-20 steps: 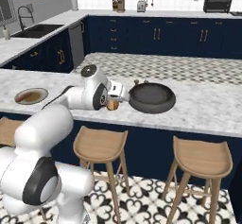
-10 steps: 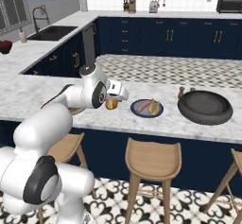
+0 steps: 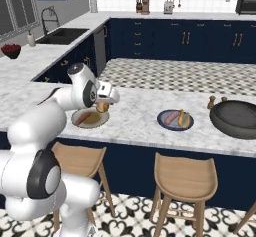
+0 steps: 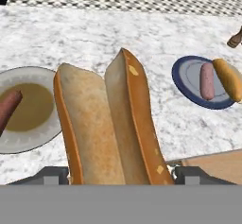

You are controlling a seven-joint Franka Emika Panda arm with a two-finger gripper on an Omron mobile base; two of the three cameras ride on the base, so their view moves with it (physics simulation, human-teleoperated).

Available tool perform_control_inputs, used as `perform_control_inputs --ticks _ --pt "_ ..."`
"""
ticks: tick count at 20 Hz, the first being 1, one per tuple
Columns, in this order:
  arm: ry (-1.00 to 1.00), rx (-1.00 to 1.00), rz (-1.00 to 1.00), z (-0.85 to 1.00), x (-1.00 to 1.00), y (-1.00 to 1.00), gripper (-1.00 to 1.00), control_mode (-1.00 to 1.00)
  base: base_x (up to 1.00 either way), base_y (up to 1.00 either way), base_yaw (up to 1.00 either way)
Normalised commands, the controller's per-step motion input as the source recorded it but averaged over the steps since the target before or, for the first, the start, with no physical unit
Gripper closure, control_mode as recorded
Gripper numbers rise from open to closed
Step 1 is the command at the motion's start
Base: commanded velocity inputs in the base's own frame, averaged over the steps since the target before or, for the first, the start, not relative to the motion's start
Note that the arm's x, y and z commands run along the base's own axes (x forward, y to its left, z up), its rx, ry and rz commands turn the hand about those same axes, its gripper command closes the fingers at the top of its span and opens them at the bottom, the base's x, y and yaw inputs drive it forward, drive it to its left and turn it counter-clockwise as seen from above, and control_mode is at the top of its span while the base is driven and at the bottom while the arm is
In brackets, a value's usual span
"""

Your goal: Place one bun and one sausage from the bowl on each plate.

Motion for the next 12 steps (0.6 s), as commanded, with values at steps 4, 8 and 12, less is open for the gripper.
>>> perform_control_inputs --ticks 4,8,12 --pt "0.11 0.09 0.00 -0.25 0.00 0.86 1.00 -1.00 0.00 0.00 0.00" --pt "0.12 0.14 0.00 -0.48 0.16 0.63 1.00 -1.00 0.00 0.00 0.00" --pt "0.09 0.15 -0.01 -0.58 0.56 0.22 1.00 -1.00 0.00 0.00 0.00"
